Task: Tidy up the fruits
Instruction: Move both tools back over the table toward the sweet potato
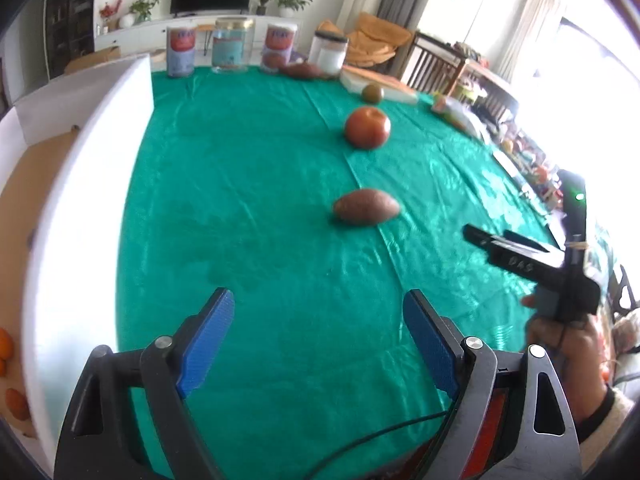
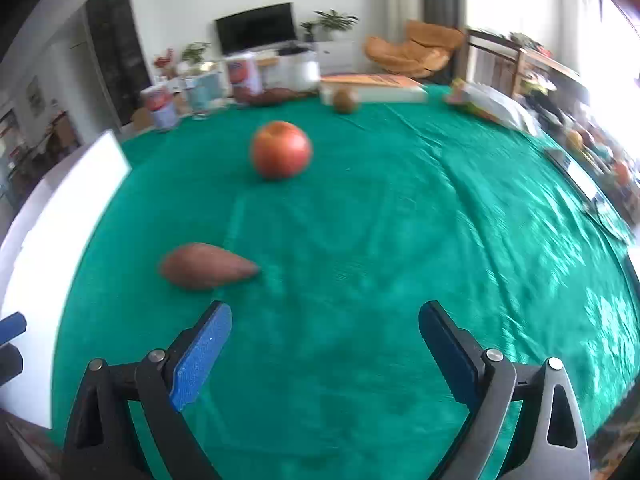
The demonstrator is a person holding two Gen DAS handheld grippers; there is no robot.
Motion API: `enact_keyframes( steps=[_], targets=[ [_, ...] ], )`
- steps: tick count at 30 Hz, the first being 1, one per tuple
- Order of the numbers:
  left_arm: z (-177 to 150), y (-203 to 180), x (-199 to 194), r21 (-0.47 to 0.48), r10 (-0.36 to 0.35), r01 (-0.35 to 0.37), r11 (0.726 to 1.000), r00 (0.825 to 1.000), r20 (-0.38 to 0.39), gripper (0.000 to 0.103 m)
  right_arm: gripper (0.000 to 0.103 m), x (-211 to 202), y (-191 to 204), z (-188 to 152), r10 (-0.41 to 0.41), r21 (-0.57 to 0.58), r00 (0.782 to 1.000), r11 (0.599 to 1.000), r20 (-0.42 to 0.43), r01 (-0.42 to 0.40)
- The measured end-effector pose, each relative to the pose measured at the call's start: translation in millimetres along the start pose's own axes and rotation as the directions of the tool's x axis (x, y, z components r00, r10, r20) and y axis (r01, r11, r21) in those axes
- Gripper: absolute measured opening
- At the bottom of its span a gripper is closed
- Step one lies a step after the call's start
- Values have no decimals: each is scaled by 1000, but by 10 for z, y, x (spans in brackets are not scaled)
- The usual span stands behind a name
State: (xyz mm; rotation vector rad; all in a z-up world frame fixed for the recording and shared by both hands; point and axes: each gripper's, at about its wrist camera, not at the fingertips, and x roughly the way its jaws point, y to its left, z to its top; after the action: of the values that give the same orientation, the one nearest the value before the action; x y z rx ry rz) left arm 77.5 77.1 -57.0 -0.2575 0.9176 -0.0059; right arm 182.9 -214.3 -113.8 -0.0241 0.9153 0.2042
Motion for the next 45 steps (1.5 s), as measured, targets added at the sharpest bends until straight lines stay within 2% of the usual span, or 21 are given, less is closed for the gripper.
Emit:
enact_keyframes(
  steps=[1,2,3,4,7,12,16,22,45],
  targets=[
    [-1,-23,155,19,35,-35,999,999,-2,88,94,50,-220,3,-15,85,1000,996,-19,16],
    [4,-52,266,35,76,-76,997,997,-1,88,94,59,-407,5,9,178,999,984,-35,-2],
    [14,-44,356,45,110,-110,993,994,7,88,94,26,-526,16,31,233,999,972,-20,-25],
    [17,-23,415,49,132,-133,990,991,22,88,94,-2,-590,22,16,245,1000,969,6,-17],
    [102,108,547,22,171,-173,985,983,59,88,94,159,-539,159,-70,201,997,977,17,65],
    [240,276,748,-27,197,-196,980,979,48,88,95,498,-333,147,-158,72,987,985,-27,160],
    [231,313,828,-27,218,-217,976,975,50,88,95,536,-320,114,-146,54,989,988,-24,147],
    [240,244,894,12,251,-251,968,968,31,92,103,571,-314,118,-143,56,989,988,-37,145],
    [245,234,902,17,246,-246,969,969,26,96,103,565,-316,123,-142,56,989,988,-38,144]
  ],
)
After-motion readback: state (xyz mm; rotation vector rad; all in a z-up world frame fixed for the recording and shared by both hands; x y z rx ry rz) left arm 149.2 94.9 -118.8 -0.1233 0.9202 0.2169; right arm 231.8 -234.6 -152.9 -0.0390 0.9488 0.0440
